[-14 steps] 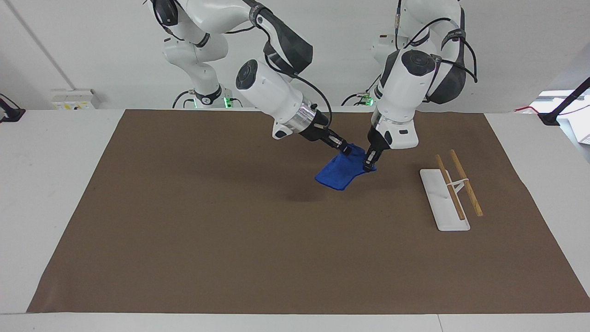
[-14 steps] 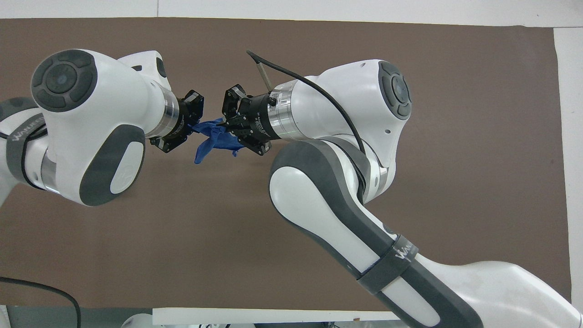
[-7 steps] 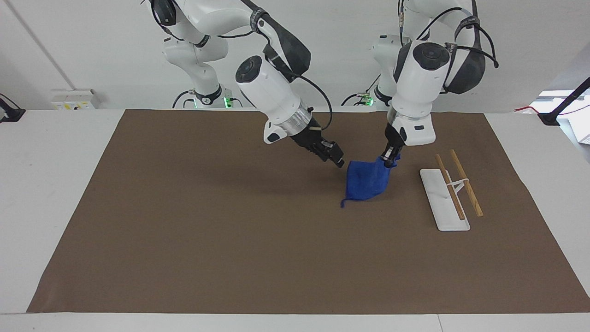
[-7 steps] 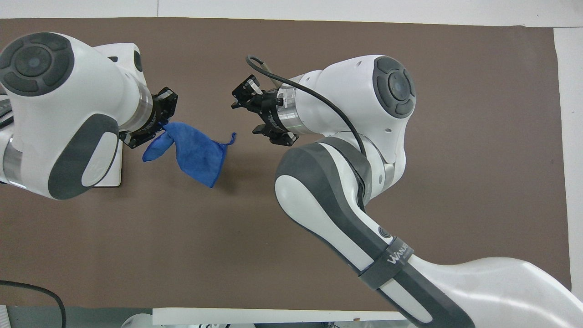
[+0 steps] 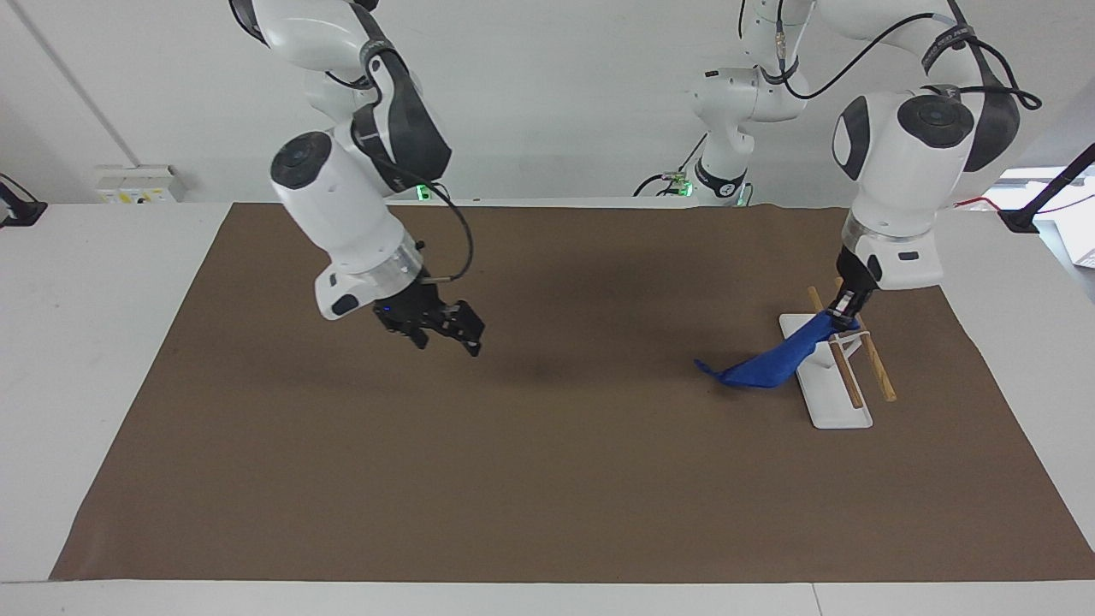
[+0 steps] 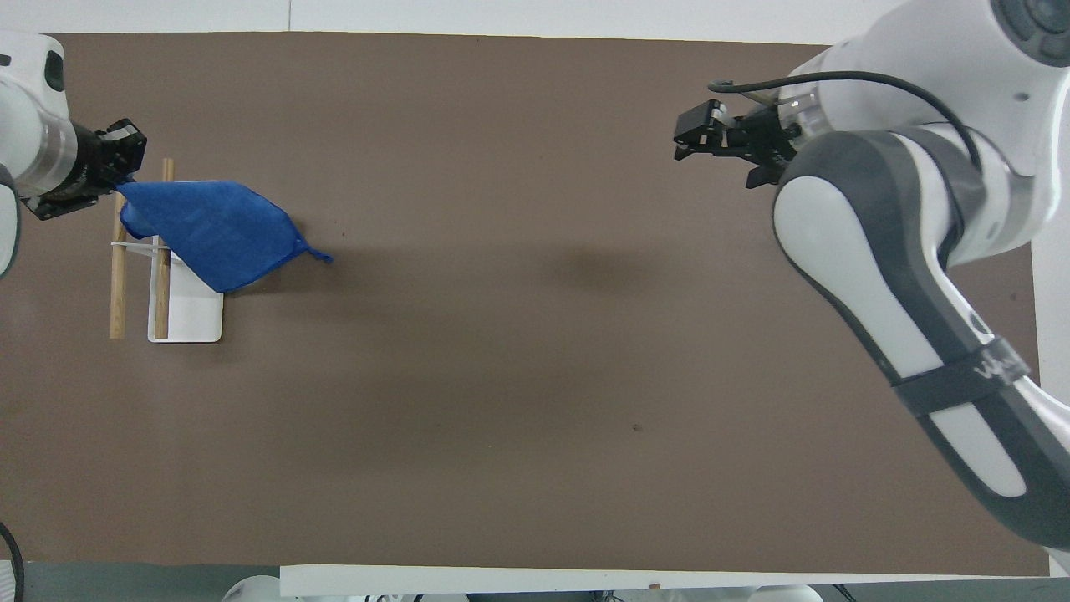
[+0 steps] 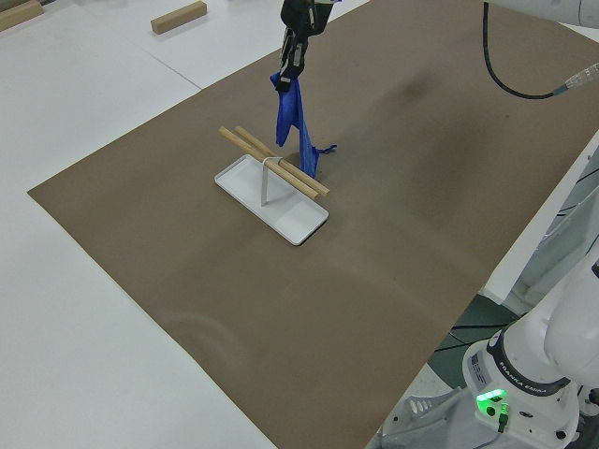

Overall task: Right arm passes towel to left arm to hang
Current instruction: 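Drape the towel over the wooden rack with the left gripper while the right gripper retreats, then open the left gripper and withdraw it from the hung towel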

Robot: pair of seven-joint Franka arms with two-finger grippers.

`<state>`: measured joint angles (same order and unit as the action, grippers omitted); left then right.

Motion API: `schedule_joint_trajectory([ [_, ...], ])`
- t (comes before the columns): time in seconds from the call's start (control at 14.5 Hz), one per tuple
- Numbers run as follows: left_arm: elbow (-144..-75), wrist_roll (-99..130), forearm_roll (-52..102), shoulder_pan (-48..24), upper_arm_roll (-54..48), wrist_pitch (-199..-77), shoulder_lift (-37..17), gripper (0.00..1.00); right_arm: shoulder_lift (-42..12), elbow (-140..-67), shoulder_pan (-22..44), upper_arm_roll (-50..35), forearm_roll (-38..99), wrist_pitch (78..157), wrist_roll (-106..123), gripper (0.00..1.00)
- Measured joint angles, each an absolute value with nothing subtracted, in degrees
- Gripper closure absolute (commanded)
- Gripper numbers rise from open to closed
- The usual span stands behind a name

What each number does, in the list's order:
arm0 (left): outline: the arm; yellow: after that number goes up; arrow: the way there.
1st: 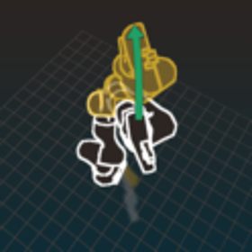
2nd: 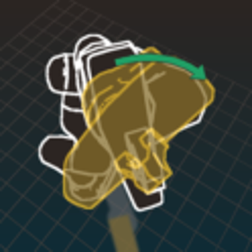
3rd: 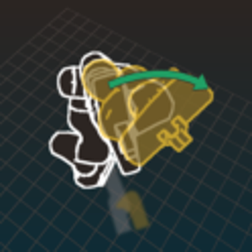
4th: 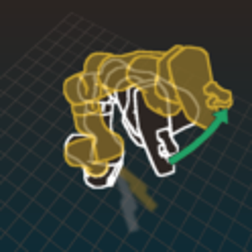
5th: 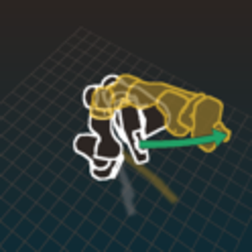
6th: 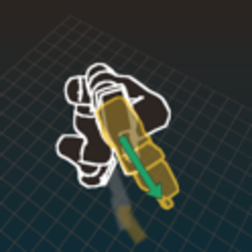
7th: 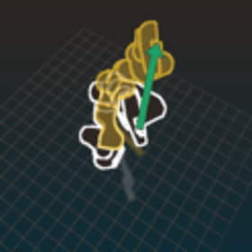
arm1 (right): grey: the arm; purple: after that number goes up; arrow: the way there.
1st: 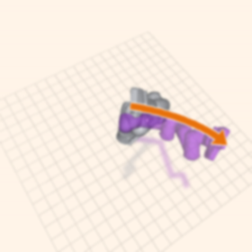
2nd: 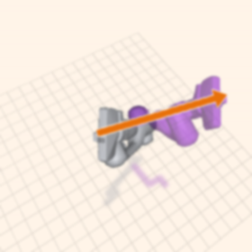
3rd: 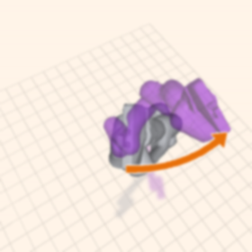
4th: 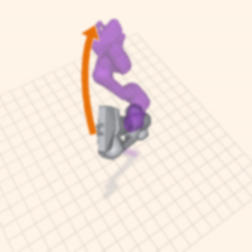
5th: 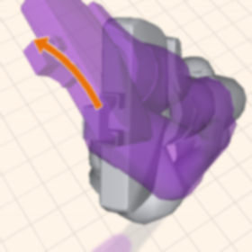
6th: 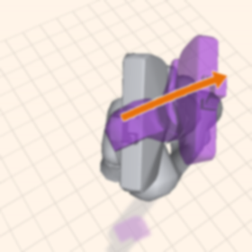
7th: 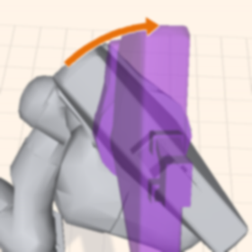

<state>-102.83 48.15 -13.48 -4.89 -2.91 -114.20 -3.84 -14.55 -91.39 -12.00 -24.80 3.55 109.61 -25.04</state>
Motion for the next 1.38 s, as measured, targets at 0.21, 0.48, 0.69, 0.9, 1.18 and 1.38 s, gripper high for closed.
schedule_joint_trajectory([
  [0.21, -102.8, 43.2, -18.6, -1.7, -2.9, -115.4, -4.0, 1.00, -10.7, -90.9, -15.2, -24.8, -7.6, 100.7, -18.6, 0.00],
  [0.48, -102.8, 40.2, -23.8, 0.0, -2.9, -115.7, -4.3, 1.00, -6.1, -86.5, -20.2, -24.0, -9.9, 89.7, -14.1, 0.00],
  [0.69, -102.8, 37.2, -25.7, 2.1, -2.9, -116.0, -4.4, 1.00, -3.2, -84.8, -23.1, -23.5, -9.9, 84.9, -10.3, 0.00],
  [0.9, -103.1, 34.8, -26.3, 4.6, -2.9, -118.6, -4.4, 0.98, -2.9, -84.9, -22.9, -23.8, -9.9, 83.4, -10.3, 0.00],
  [1.18, -106.9, 34.3, -26.3, 5.5, -3.0, -120.4, -4.2, 0.00, -3.0, -84.9, -23.8, -23.6, -9.8, 83.3, -10.3, 0.00],
  [1.38, -110.0, 34.2, -22.9, 6.8, -3.0, -120.7, -3.3, 0.00, -3.0, -84.9, -23.8, -23.7, -8.2, 83.2, -10.2, 0.00],
])
